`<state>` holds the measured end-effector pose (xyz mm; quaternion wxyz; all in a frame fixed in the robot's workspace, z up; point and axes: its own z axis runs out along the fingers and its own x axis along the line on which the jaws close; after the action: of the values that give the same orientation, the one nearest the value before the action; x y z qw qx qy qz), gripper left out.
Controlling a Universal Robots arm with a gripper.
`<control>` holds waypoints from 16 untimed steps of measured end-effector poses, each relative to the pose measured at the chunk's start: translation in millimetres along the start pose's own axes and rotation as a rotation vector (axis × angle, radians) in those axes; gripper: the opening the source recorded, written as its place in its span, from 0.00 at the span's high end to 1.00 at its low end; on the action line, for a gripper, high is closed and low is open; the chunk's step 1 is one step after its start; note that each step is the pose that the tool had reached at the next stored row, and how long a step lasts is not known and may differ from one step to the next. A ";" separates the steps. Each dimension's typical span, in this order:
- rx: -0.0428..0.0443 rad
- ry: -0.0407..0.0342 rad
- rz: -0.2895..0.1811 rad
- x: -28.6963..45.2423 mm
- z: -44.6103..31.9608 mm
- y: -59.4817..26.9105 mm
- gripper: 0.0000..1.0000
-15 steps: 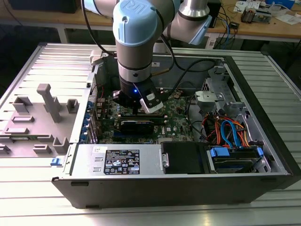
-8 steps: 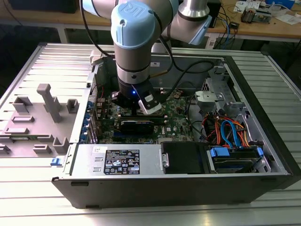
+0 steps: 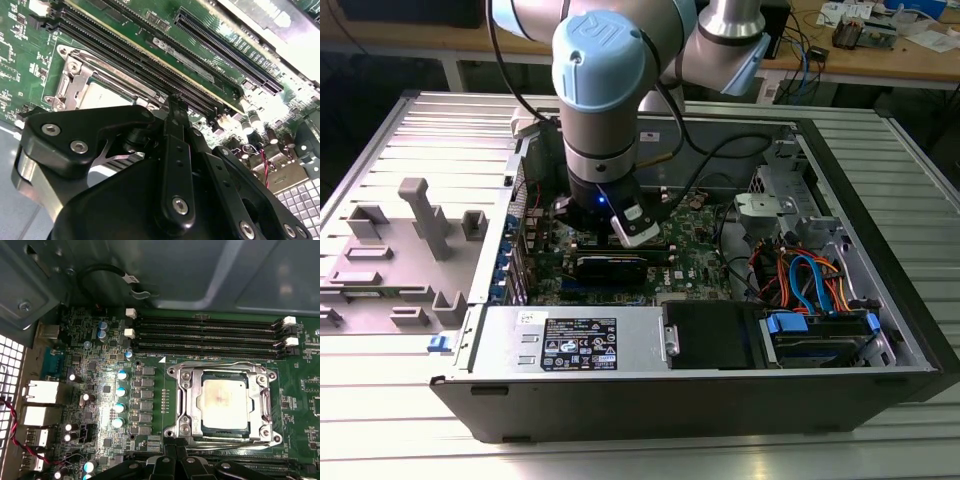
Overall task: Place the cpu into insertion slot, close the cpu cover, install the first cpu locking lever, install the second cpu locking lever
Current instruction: 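Install the second cpu locking lever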
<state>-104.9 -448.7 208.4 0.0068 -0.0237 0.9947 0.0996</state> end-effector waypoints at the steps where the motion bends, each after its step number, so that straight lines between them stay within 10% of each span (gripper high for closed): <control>1: -0.0003 0.0001 0.000 0.2 0.4 -0.1 0.89; 16: -0.0139 -0.0007 0.000 2.1 5.8 1.0 0.89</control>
<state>-107.0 -446.7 202.8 0.0070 -0.0236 0.9940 0.1065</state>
